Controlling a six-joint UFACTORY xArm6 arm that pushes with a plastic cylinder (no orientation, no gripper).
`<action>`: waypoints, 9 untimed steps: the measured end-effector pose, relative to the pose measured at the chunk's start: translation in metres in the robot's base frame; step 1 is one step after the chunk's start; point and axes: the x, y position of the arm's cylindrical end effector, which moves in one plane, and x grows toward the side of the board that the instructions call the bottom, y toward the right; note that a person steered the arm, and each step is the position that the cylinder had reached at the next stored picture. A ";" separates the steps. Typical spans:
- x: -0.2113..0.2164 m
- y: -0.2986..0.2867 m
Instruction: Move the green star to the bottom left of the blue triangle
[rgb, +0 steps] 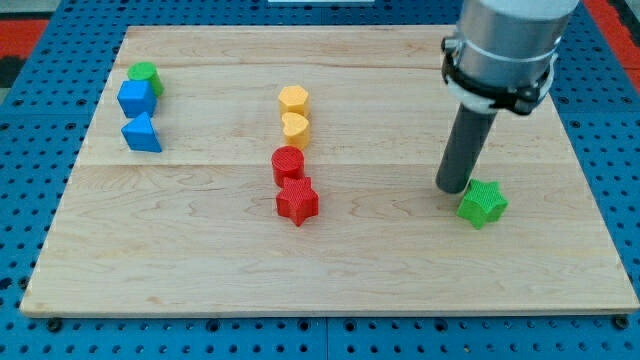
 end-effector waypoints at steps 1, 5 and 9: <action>0.029 0.075; 0.103 -0.035; 0.062 -0.260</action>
